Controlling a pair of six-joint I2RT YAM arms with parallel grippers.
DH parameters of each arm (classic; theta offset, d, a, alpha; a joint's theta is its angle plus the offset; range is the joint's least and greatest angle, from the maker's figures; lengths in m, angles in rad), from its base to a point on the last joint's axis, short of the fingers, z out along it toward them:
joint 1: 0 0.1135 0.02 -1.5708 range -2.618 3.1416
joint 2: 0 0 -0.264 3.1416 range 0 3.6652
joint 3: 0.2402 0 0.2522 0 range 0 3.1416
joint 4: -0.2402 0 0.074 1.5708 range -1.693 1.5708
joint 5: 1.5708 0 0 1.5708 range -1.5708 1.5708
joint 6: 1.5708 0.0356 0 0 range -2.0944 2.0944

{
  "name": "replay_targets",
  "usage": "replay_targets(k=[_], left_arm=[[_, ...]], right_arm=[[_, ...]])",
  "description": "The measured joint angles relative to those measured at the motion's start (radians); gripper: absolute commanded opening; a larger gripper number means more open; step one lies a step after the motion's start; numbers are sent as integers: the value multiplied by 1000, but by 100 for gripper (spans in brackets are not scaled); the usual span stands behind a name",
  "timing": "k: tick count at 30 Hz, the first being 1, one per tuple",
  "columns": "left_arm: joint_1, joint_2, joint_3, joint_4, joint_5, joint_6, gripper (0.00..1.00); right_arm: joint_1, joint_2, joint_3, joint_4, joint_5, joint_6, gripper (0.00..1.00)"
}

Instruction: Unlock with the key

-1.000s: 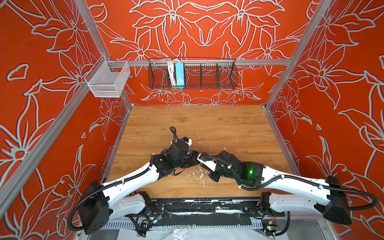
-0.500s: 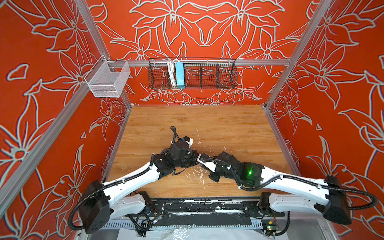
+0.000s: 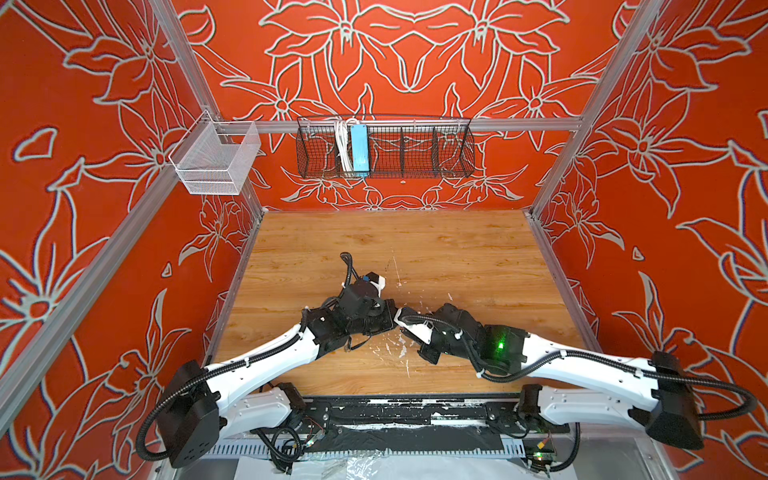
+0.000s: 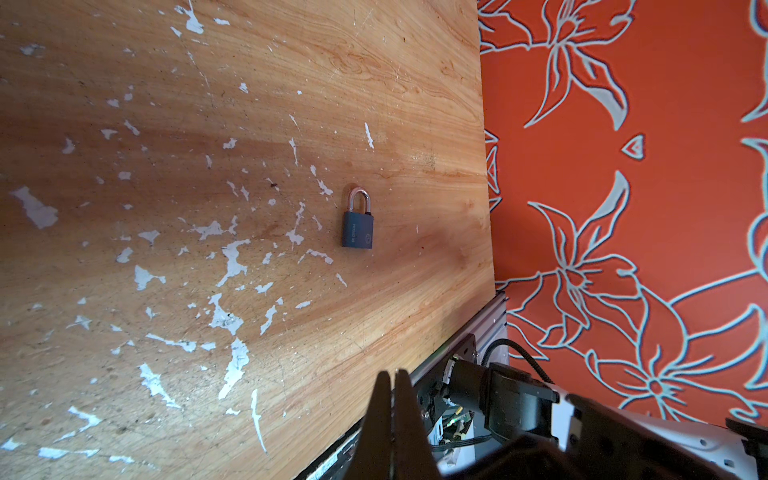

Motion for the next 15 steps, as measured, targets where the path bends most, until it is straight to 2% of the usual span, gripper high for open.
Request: replay_targets(k=[5,10,15], left_arm=[[1,-32,0,3,-69,31,0],[1,-87,0,55,-154,95,0],[3,-104,-2,173,-223,175,0]], right_arm=[[0,-40,-3,-10,10,14,48],[0,-94,20,-80,-30,72,58],[-30,-137,90,-168,-90,181,69]])
